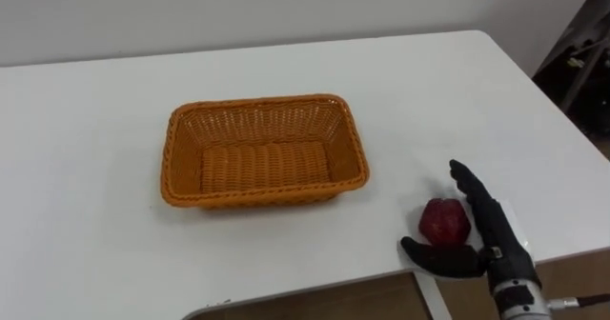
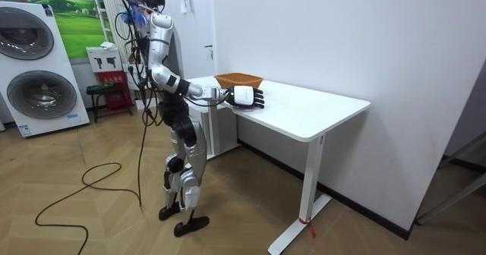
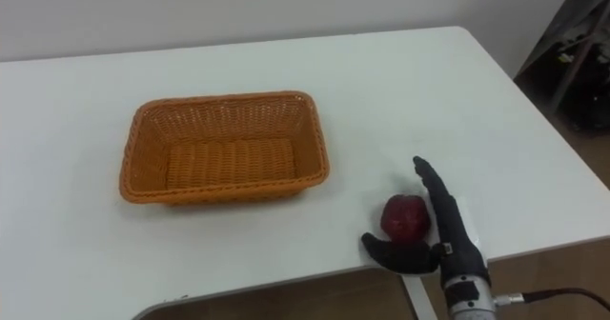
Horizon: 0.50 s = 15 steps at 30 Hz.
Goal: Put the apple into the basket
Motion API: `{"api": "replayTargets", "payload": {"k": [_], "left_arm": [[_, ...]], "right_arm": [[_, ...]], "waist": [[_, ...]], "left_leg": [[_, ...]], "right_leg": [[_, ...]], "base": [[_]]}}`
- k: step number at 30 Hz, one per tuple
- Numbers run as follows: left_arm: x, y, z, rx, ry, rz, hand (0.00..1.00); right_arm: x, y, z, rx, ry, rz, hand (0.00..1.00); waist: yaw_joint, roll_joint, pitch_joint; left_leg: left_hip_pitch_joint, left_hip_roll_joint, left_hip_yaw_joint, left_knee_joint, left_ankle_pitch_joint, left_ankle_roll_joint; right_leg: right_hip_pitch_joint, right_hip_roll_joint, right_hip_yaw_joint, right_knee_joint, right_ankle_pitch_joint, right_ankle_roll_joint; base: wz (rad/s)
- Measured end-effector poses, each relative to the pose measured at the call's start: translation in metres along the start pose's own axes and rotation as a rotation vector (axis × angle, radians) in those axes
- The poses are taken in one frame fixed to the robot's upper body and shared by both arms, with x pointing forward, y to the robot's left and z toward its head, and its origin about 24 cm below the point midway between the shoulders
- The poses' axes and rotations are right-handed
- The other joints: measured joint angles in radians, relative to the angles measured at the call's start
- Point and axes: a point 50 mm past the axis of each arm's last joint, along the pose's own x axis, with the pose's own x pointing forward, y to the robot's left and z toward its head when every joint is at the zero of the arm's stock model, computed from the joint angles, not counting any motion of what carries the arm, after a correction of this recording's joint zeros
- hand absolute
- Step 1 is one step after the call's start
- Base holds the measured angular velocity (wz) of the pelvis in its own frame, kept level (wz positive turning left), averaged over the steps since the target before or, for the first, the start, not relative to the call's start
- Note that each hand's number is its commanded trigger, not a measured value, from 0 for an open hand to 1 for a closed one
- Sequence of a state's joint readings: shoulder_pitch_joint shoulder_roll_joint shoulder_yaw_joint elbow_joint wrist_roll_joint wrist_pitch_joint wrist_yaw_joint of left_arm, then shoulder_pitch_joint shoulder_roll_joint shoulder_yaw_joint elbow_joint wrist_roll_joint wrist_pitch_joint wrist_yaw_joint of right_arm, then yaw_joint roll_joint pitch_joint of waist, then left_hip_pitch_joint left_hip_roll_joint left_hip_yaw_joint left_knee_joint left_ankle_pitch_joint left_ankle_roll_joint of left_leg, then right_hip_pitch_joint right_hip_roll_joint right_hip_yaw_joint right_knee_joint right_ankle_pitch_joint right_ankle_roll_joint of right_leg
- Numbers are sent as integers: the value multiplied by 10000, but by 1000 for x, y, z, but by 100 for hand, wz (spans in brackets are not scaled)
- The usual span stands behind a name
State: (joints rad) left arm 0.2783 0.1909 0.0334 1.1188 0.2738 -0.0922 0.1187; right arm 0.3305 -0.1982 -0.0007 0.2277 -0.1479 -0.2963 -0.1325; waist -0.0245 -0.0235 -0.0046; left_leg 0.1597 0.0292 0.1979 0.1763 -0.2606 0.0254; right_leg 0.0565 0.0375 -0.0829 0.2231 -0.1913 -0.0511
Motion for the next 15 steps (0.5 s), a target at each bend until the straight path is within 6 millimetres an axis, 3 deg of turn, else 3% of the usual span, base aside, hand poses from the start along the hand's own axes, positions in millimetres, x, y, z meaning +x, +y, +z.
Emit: {"api": "replayTargets", "payload": {"k": [5, 15], "left_arm": [[0, 0, -1, 19, 16, -5, 0], [0, 0, 1, 3, -35, 7, 0]], "right_arm": [[1, -10, -1, -235, 22, -602, 100], [3, -10, 0, -197, -65, -897, 100]], "waist": [[7, 13, -3], [11, 3, -4]], "left_leg": [[17, -2, 1, -65, 1, 0], [56, -5, 10, -57, 2, 1]], "right_leg": [[-11, 12, 2, -21, 0, 0], [-24, 5, 11, -42, -1, 1]], "base": [[0], [0]]}}
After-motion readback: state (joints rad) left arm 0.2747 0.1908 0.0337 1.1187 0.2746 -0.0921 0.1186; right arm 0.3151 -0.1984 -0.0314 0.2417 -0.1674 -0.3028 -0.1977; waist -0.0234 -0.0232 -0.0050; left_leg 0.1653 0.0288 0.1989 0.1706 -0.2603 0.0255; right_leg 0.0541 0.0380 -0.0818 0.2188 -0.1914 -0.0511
